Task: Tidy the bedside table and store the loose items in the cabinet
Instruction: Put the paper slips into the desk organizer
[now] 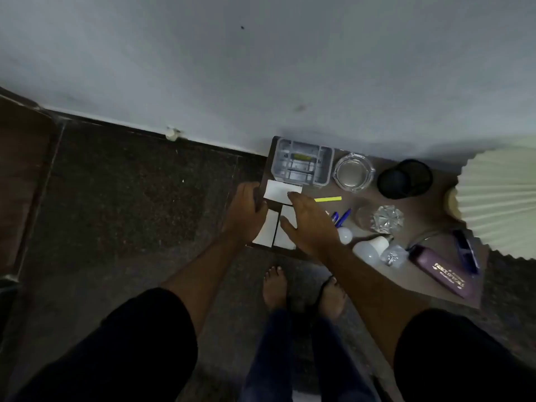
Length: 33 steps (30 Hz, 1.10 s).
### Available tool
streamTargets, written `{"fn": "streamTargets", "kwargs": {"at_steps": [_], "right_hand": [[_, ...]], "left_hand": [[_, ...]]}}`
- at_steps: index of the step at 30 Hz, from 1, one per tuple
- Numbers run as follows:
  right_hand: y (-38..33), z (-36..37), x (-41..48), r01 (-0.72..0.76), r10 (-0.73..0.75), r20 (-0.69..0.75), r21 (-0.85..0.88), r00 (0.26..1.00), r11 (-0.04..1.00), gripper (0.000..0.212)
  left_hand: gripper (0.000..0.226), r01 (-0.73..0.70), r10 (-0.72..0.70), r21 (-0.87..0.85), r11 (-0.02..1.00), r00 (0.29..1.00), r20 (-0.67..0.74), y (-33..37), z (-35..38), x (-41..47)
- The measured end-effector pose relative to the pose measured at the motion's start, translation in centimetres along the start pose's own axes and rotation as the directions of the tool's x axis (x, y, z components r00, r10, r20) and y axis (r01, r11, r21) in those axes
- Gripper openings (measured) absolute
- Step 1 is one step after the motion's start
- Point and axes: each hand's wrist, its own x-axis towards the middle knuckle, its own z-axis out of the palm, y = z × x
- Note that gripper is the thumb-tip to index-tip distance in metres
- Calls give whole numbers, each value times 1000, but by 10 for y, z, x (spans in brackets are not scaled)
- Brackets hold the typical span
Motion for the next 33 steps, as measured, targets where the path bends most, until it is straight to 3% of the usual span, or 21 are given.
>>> {"fn": "streamTargets", "kwargs": {"at_steps": [6, 14, 19, 28, 33], "right_hand": [[10, 29, 21, 2, 2, 84, -52, 996, 999, 74], [15, 46, 46, 65, -55, 104, -96, 993, 993, 77], [14, 53, 51, 86, -75, 147, -73, 986, 994, 78], [1, 63, 62, 114, -113, 134, -2, 985, 993, 75], [4, 60, 57, 54, -63, 57, 148, 996, 987, 68]], "left_hand": [[45, 166, -156, -109, 980, 984, 90, -18, 17, 27], [18, 253, -245, -175, 952, 967, 67, -30, 32, 54], [25, 407, -391, -304, 861, 913, 115, -38, 35, 62], [20, 486, -467, -375, 789, 872, 148, -54, 30, 74], [4, 495, -486, -412, 765, 863, 135, -56, 29, 73]]}}
